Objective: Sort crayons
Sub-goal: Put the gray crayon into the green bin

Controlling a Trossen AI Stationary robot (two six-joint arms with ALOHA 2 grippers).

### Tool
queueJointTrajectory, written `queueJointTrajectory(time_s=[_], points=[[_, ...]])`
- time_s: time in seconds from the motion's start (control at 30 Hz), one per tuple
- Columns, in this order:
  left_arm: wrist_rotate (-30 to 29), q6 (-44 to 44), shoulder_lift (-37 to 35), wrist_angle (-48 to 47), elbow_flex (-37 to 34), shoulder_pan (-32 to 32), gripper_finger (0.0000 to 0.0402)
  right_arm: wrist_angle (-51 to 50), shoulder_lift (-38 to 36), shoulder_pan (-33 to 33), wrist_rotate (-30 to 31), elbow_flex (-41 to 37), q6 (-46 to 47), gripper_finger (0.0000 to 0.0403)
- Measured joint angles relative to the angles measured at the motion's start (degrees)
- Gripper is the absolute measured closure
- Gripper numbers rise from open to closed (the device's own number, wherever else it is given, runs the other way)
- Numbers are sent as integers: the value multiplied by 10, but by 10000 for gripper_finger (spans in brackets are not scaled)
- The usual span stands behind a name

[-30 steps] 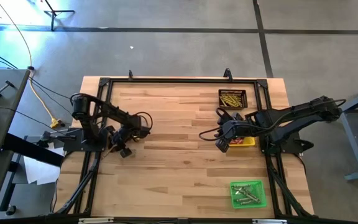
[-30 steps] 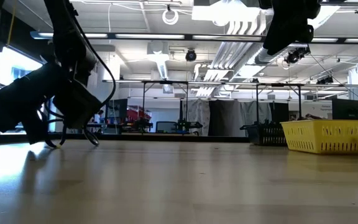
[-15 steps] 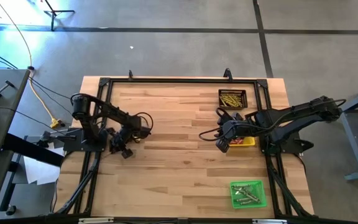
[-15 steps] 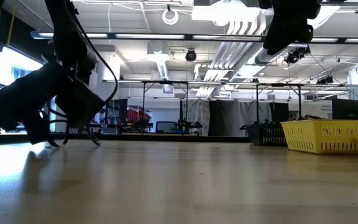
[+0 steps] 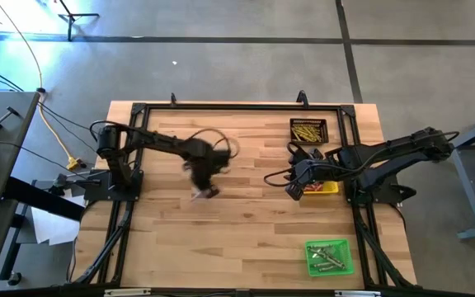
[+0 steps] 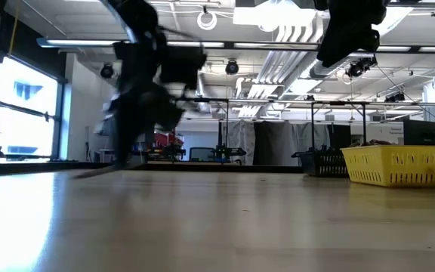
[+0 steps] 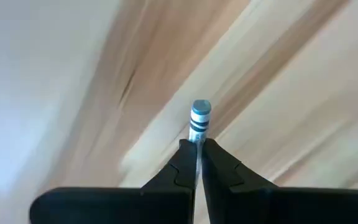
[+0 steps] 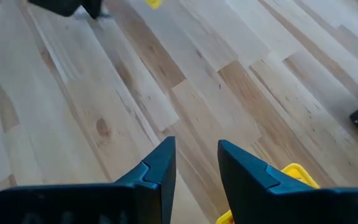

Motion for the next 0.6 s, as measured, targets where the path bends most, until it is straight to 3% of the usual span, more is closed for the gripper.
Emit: queueJointTrajectory(time_s=[0.37, 0.6], points=[[-12, 0, -1, 272, 237, 5, 400, 0, 0, 0, 4, 0, 70, 297], [-70, 6, -1, 296, 296, 4, 400, 22, 0, 1, 69, 0, 109, 297]])
